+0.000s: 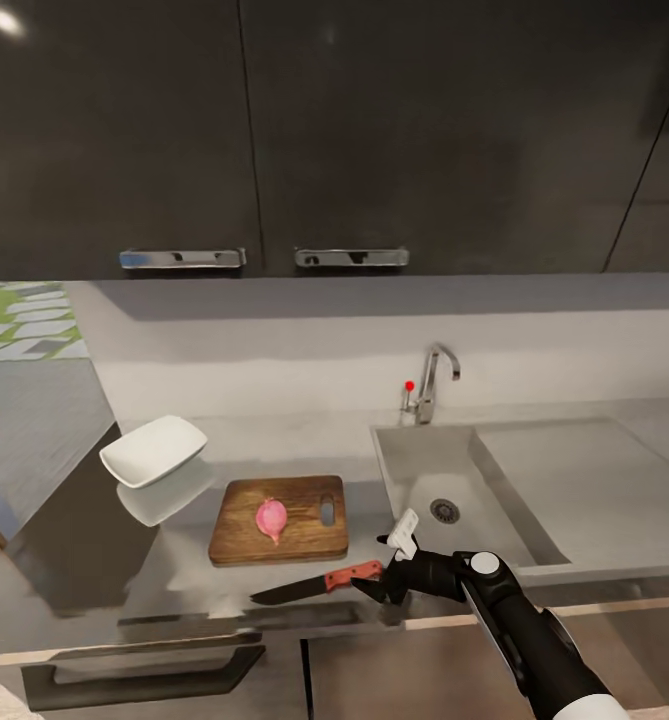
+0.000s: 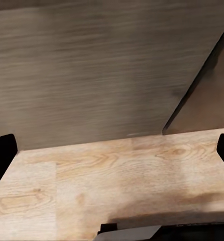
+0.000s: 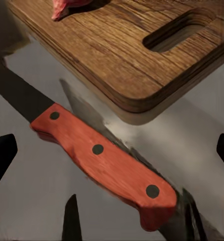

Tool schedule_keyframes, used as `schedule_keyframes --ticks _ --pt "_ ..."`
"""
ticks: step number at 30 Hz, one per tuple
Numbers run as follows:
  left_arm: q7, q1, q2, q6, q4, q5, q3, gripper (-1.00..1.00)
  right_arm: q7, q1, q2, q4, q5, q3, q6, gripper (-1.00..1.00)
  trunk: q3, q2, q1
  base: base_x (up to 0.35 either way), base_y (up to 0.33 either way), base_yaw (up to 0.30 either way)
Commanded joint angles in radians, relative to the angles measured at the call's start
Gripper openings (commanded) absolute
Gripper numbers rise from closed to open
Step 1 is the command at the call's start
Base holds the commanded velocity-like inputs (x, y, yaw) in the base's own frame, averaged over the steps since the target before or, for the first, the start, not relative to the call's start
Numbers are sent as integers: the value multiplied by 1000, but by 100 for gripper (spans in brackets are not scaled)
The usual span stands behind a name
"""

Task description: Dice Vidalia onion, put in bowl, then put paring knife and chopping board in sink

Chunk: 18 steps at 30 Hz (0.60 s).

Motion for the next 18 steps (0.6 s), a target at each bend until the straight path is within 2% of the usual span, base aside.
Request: schedule_keyframes --ticks 1,18 --pt "5 0 1 -2 -1 1 -3 100 3 -1 0 -2 4 1 5 100 -4 -2 1 82 0 0" --pt "5 0 1 -2 9 1 -3 100 1 -1 0 -1 4 2 5 100 -30 -2 1 6 0 0"
